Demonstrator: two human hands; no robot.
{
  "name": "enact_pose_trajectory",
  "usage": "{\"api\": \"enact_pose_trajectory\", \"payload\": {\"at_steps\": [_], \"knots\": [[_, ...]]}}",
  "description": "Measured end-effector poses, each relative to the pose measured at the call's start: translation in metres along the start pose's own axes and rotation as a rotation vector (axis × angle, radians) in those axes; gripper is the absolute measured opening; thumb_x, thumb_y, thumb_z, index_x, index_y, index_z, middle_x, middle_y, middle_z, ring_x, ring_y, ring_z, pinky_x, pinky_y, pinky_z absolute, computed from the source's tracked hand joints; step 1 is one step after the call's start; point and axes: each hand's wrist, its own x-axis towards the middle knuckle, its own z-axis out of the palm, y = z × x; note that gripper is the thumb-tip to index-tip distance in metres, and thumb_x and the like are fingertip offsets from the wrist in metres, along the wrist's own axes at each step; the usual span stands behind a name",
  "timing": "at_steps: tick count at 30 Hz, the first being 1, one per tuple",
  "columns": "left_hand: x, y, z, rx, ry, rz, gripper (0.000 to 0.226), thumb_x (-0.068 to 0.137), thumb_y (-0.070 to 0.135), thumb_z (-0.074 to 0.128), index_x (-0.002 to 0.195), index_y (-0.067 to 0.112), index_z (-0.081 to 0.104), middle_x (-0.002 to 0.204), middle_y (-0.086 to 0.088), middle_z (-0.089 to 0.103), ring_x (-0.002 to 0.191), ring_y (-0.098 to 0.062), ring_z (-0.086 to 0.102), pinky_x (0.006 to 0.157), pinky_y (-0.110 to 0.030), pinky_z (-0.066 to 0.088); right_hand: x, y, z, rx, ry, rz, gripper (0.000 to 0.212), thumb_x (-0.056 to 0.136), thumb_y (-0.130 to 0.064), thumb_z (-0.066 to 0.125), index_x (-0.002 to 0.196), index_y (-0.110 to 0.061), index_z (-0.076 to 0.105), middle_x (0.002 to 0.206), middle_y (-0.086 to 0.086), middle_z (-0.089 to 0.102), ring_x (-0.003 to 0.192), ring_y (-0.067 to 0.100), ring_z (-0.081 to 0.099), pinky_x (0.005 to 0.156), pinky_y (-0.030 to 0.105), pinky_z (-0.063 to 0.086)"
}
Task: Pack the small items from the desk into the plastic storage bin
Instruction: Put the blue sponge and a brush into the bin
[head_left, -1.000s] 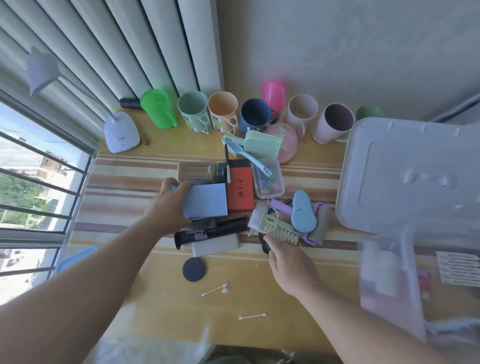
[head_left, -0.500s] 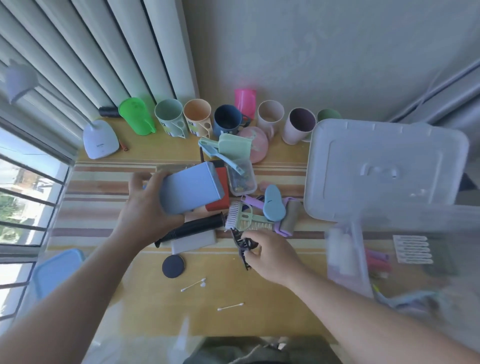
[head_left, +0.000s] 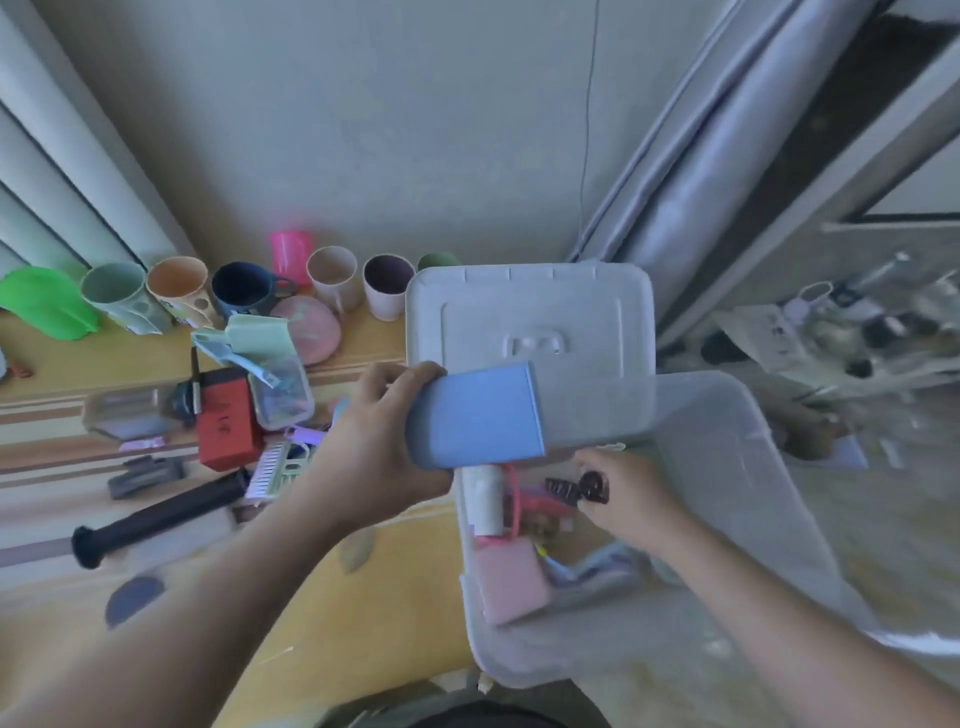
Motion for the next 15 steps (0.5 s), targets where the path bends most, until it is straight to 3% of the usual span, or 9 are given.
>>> {"api": "enact_pose_trajectory", "payload": {"at_steps": [2, 6, 9, 12, 15], "knots": [[0.001, 0.025, 0.027, 0.008, -0.036, 0.002, 0.092, 0.055, 0.042, 0.080, 0.137, 0.046, 0.040, 0.125, 0.012, 0.038, 0.104, -0.007, 0.047, 0.089, -0.033, 0.050, 0.001, 0.034, 0.011, -0.125, -0.180, -0.009, 0.035, 0.077, -0.007, 0.076, 0.106, -0.027, 0.073, 0.100, 0.001, 0.073, 0.095, 0.027, 0.067, 0.071, 0.031, 0.039], [0.005, 0.067, 0.071, 0.086, -0.060, -0.035, 0.089, 0.053, 0.049, 0.075, 0.136, 0.048, 0.041, 0.122, 0.015, 0.037, 0.107, -0.015, 0.054, 0.090, -0.036, 0.052, 0.014, 0.068, 0.029, -0.356, -0.389, -0.127, 0.033, 0.083, -0.010, 0.067, 0.110, -0.029, 0.068, 0.111, 0.002, 0.068, 0.099, 0.027, 0.062, 0.074, 0.032, 0.039], [0.006, 0.081, 0.090, 0.118, -0.052, -0.049, 0.089, 0.052, 0.051, 0.074, 0.135, 0.050, 0.040, 0.121, 0.015, 0.038, 0.099, -0.003, 0.045, 0.081, -0.028, 0.050, 0.024, 0.075, 0.039, -0.336, -0.472, -0.168, 0.030, 0.085, -0.010, 0.062, 0.109, -0.029, 0.065, 0.112, 0.003, 0.065, 0.095, 0.027, 0.059, 0.075, 0.033, 0.045], [0.008, 0.090, 0.106, 0.130, -0.051, -0.099, 0.094, 0.050, 0.053, 0.077, 0.136, 0.048, 0.042, 0.120, 0.018, 0.037, 0.100, -0.004, 0.045, 0.080, -0.029, 0.050, 0.029, 0.086, 0.046, -0.298, -0.530, -0.192, 0.039, 0.080, -0.010, 0.069, 0.110, -0.034, 0.061, 0.107, -0.003, 0.065, 0.091, 0.024, 0.060, 0.076, 0.033, 0.049], [0.015, 0.092, 0.120, 0.145, -0.054, -0.147, 0.093, 0.047, 0.052, 0.075, 0.134, 0.050, 0.042, 0.117, 0.021, 0.035, 0.094, 0.000, 0.044, 0.073, -0.029, 0.051, 0.028, 0.097, 0.032, -0.163, -0.483, -0.175, 0.037, 0.083, -0.015, 0.071, 0.114, -0.035, 0.067, 0.097, -0.007, 0.060, 0.087, 0.020, 0.059, 0.076, 0.030, 0.048]]}}
